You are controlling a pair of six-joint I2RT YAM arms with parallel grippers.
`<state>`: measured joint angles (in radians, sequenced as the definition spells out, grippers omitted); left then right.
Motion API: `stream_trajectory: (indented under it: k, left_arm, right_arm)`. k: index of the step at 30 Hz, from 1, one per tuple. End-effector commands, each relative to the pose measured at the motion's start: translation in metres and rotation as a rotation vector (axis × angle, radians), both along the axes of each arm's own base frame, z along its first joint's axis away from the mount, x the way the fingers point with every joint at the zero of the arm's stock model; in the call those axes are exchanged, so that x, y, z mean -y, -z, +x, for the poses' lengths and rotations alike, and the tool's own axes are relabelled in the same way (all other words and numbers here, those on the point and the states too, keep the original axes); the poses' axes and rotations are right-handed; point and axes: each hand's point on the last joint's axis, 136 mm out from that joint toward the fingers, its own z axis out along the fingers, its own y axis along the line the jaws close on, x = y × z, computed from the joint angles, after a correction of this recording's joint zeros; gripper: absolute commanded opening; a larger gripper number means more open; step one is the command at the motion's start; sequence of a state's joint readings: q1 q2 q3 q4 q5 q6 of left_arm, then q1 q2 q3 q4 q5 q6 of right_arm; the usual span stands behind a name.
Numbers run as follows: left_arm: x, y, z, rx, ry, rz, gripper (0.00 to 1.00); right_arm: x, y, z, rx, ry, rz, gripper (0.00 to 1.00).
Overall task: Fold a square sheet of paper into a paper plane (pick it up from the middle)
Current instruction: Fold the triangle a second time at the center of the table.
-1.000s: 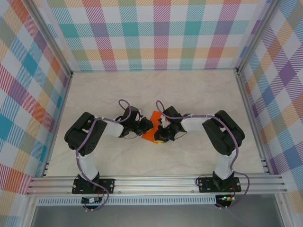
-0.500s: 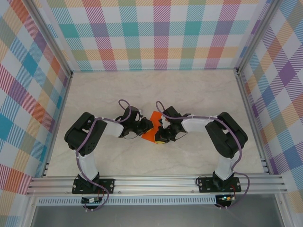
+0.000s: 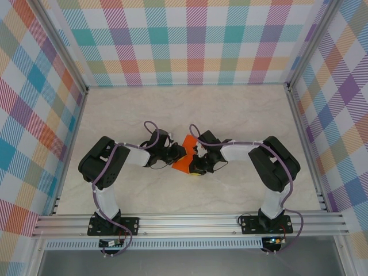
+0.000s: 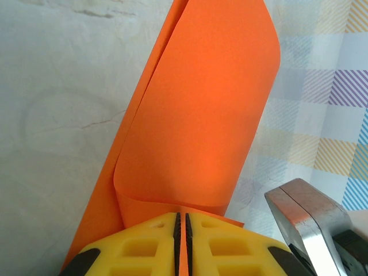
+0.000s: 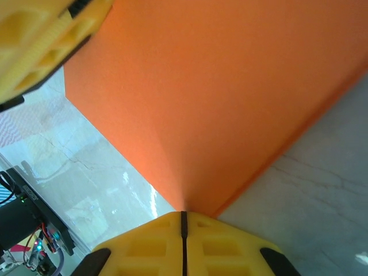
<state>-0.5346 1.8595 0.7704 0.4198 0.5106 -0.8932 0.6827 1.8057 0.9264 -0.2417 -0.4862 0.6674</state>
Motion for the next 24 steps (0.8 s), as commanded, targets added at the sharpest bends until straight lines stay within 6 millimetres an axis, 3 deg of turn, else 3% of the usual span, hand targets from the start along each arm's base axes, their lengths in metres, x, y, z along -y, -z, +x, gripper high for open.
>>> stream_trajectory:
  k: [1,4,6,12,17,21,24]
  left_arm:
    - [-0.014,0.034,-0.019,-0.078,-0.003,0.116,0.14]
    - [-0.014,0.034,-0.019,-0.079,-0.004,0.115,0.14]
    - [-0.014,0.034,-0.019,-0.078,-0.006,0.115,0.14]
    - [-0.012,0.030,-0.017,-0.070,-0.005,0.108,0.14]
    - [-0.012,0.027,-0.016,-0.064,-0.002,0.105,0.14]
    - [-0.008,0.019,-0.014,-0.045,0.010,0.088,0.15]
    - [-0.002,0.003,-0.012,-0.010,0.027,0.046,0.18]
  right_arm:
    - [-0.001,-0.029,0.006,0.074,0.014,0.020,0.10]
    - [-0.011,-0.049,0.021,0.124,0.029,0.064,0.11]
    - [-0.016,-0.048,0.027,0.124,0.038,0.073,0.10]
    - [-0.022,-0.012,0.029,0.031,0.053,0.047,0.09]
    - [-0.005,0.025,0.016,-0.027,0.065,-0.053,0.08]
    - [0.005,0.039,0.007,-0.051,0.066,-0.091,0.08]
    - [0.008,0.044,0.003,-0.061,0.070,-0.097,0.08]
